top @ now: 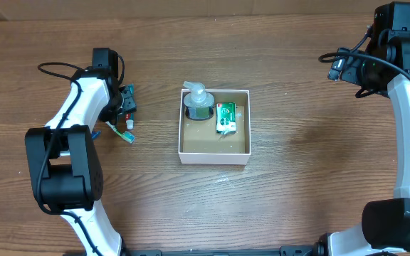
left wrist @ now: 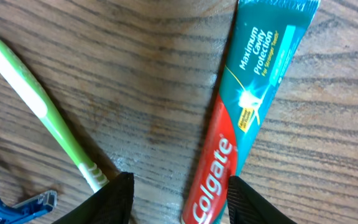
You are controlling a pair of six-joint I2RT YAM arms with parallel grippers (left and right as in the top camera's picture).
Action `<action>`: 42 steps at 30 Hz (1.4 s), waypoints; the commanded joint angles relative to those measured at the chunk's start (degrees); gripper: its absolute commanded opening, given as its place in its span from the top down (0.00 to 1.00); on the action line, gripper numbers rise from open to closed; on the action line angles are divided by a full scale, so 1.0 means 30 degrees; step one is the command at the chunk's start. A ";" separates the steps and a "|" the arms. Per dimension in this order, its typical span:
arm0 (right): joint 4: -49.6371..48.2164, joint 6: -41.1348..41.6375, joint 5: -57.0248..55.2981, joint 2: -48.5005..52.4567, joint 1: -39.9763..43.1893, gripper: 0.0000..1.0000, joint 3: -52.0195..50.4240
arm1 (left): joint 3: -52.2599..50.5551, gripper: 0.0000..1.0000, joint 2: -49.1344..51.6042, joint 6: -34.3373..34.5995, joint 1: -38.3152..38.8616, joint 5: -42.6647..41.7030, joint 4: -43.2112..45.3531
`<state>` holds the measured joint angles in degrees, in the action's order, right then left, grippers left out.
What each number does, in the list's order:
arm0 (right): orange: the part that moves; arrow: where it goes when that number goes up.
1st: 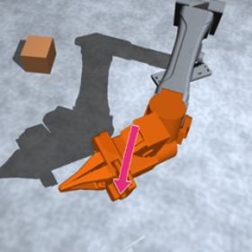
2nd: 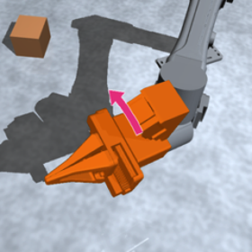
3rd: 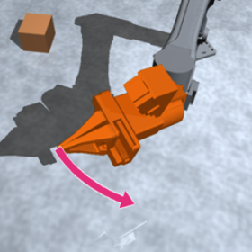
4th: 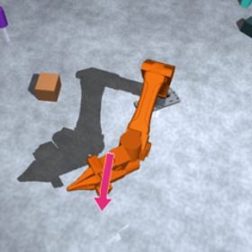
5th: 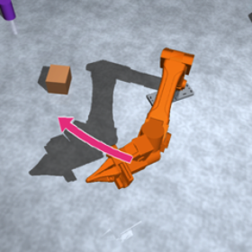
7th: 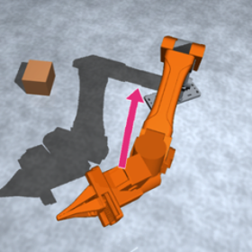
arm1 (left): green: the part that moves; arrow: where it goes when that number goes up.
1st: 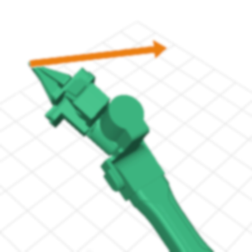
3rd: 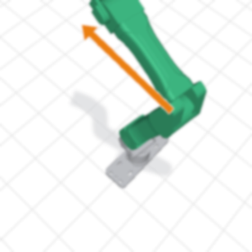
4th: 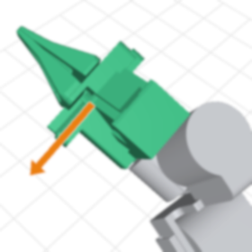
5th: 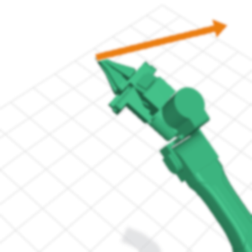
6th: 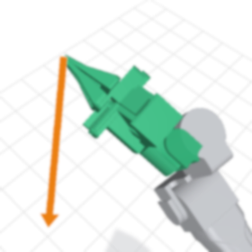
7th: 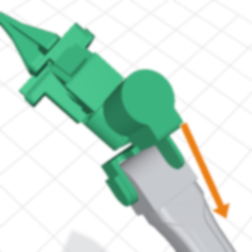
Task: Pack container
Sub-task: 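Move the left gripper to the Colgate toothpaste tube and grasp it, then lift the toothpaste tube with the left gripper and lower into box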
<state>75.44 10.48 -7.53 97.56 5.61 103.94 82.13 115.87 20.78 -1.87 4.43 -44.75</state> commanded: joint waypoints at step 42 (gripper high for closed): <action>-0.0102 -0.0022 -0.0124 -0.0372 0.0087 0.00 0.0430 | 1.2633 0.92 0.2310 -0.1719 0.1180 -0.2018 -1.1992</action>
<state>75.46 10.46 -7.53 97.56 5.58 103.94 110.28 124.14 18.96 1.15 2.76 -76.55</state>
